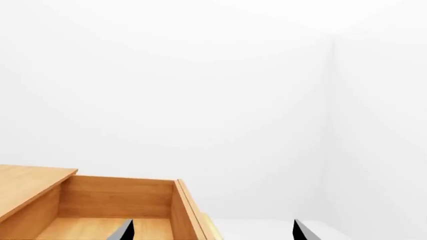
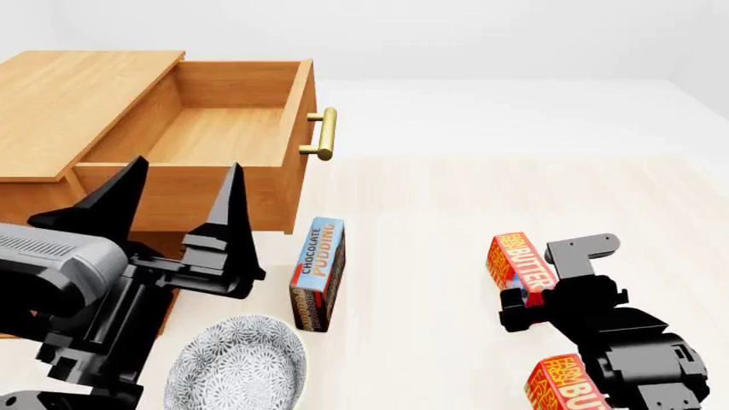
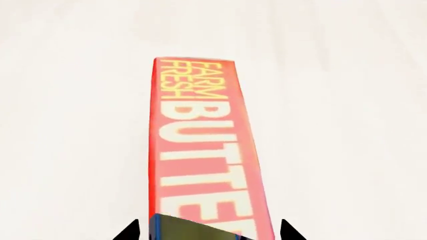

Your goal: Put the butter at the front in the top drawer of the cabinet and close it.

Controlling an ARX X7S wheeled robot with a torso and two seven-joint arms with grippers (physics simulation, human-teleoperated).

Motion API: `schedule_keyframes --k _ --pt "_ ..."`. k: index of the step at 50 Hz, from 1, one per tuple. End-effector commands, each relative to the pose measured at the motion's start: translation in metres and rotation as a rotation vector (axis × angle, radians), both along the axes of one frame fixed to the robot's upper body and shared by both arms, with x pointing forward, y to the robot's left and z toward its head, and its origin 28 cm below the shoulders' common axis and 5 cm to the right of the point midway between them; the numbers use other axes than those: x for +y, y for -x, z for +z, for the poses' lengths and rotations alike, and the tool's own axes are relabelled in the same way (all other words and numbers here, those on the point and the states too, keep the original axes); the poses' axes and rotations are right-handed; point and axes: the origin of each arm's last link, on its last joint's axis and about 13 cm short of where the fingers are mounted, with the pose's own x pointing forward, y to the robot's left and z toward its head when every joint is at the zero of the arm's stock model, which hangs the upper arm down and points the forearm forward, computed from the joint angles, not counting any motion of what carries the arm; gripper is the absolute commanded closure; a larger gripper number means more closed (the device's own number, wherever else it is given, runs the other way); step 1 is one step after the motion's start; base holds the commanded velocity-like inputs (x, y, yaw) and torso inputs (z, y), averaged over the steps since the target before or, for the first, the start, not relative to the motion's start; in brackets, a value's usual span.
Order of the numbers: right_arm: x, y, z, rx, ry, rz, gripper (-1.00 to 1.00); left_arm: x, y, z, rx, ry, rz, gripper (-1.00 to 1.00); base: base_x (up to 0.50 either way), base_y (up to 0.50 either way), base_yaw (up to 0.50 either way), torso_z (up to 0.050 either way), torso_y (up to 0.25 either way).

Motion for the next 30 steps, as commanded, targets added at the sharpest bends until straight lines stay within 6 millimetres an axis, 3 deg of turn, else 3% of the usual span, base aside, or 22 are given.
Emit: schedule_keyframes --k 1,24,25,30 --pt "0.0012 -0.0037 -0.0013 0.028 0.000 -0.001 -1.00 -0.0001 -0.0003 -0.0008 0.003 0.000 -0.001 -1.00 0.00 0.00 0.00 0.000 0.000" --pt "-0.0035 -0.0033 -0.0054 0.053 -0.002 -0.011 -1.00 0.0000 -0.0003 -0.0021 0.007 0.003 -0.003 -1.00 0.00 0.00 0.00 0.000 0.000" --pt "-0.0039 -0.0030 -0.0055 0.052 -0.002 -0.013 1.00 0.0000 -0.0003 -0.0022 0.007 0.004 -0.003 -1.00 0.00 0.00 0.00 0.000 0.000" --pt "-0.0048 -0.0019 -0.0054 0.048 -0.002 -0.013 1.00 -0.0002 -0.0004 -0.0026 0.009 0.005 -0.003 -1.00 0.00 0.00 0.00 0.000 0.000"
